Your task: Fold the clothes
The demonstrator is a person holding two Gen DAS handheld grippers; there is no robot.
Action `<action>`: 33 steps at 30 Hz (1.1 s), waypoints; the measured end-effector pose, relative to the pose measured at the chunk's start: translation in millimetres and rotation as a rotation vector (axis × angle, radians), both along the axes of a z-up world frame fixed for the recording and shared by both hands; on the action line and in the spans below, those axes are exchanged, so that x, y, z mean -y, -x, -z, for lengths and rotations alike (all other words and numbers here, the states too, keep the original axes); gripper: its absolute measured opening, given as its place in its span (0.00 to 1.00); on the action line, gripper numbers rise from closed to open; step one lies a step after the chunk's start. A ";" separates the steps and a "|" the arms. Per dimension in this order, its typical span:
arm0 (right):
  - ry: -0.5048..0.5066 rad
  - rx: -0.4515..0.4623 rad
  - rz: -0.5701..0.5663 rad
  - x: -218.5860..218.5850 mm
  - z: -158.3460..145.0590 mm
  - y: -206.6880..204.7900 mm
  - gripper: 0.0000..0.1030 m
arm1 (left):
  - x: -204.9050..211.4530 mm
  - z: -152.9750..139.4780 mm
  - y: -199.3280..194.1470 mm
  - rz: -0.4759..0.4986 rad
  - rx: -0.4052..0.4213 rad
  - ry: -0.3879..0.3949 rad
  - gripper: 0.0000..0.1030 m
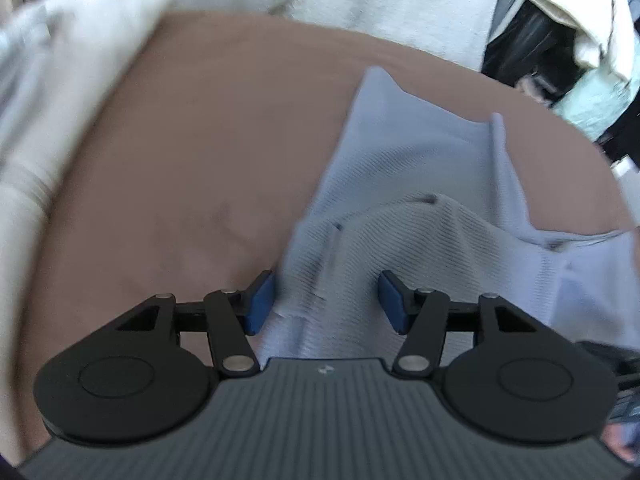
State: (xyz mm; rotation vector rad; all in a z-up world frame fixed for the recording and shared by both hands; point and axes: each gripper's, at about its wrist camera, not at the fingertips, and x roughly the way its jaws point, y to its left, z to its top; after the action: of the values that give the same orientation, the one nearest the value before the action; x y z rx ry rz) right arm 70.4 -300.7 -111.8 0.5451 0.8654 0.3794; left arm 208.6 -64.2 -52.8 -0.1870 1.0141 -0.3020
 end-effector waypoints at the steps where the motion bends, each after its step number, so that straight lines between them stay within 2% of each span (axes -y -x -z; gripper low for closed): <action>1: 0.005 0.017 -0.007 -6.2 2.9 -2.5 0.60 | 0.8 1.7 0.4 0.002 -0.001 0.012 0.44; 2: -0.004 0.060 -0.028 -12.6 1.9 -4.7 0.60 | 1.7 2.6 0.9 0.005 0.004 0.021 0.33; 3: -0.015 0.096 -0.040 -17.7 1.1 -7.3 0.58 | 3.5 -2.2 2.0 0.019 0.045 0.003 0.17; 4: -0.027 0.124 -0.040 -21.2 0.7 -10.5 0.37 | 3.3 -8.6 4.6 0.009 0.094 -0.004 0.13; 6: 0.006 0.174 -0.011 -24.4 -5.4 -18.9 0.06 | -0.9 -20.0 8.1 -0.006 0.173 0.000 0.00; 11: 0.088 0.263 0.019 -19.0 -38.2 -64.4 0.06 | -19.4 -38.2 8.0 -0.043 0.280 0.128 0.02; 14: 0.161 0.286 0.054 -11.1 -59.7 -103.4 0.06 | -29.0 -36.3 2.0 -0.059 0.250 0.208 0.03; 15: 0.213 0.262 0.087 -9.4 -59.0 -120.0 0.06 | -32.1 -35.7 0.1 -0.064 0.240 0.231 0.05; 17: 0.239 0.198 0.128 3.0 -49.0 -151.2 0.10 | -34.1 -34.1 -2.7 -0.057 0.228 0.230 0.10; 19: 0.224 0.133 0.121 15.8 -30.2 -182.7 0.10 | -30.8 -27.5 -3.7 -0.044 0.211 0.226 0.36; 21: 0.188 0.006 0.131 31.4 -10.0 -201.7 0.09 | -27.5 -21.0 -4.8 -0.030 0.193 0.222 0.40; 23: 0.084 -0.010 0.156 42.0 -5.8 -200.9 0.12 | -24.3 -14.5 -5.9 -0.017 0.176 0.218 0.40; 24: 0.044 0.003 0.167 45.5 -8.1 -195.6 0.23 | -22.7 -11.2 -6.4 -0.010 0.167 0.216 0.40; 25: -0.004 0.013 0.183 50.3 -10.7 -188.7 0.37 | -21.0 -7.9 -6.9 -0.004 0.159 0.214 0.40; 27: -0.120 0.017 0.230 62.9 -15.5 -169.9 0.48 | -17.8 -1.4 -8.0 0.010 0.142 0.210 0.43; 28: -0.166 0.012 0.256 66.0 -16.7 -158.8 0.48 | -16.1 1.9 -8.5 0.017 0.133 0.208 0.47; 30: -0.221 0.013 0.299 68.7 -20.8 -133.0 0.49 | -12.9 8.4 -9.6 0.030 0.116 0.203 0.47; 32: -0.207 0.031 0.317 65.4 -25.6 -95.2 0.50 | -9.8 14.2 -10.2 0.042 0.101 0.197 0.45; 33: -0.180 0.046 0.332 60.8 -27.3 -74.8 0.51 | -9.8 11.2 -7.0 0.038 0.117 0.172 0.32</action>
State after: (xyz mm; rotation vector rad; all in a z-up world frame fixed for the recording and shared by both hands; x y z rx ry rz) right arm 145.2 -361.5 -84.5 0.8305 0.6848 0.1659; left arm 215.6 -54.5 -64.0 -0.3025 0.8764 -0.4300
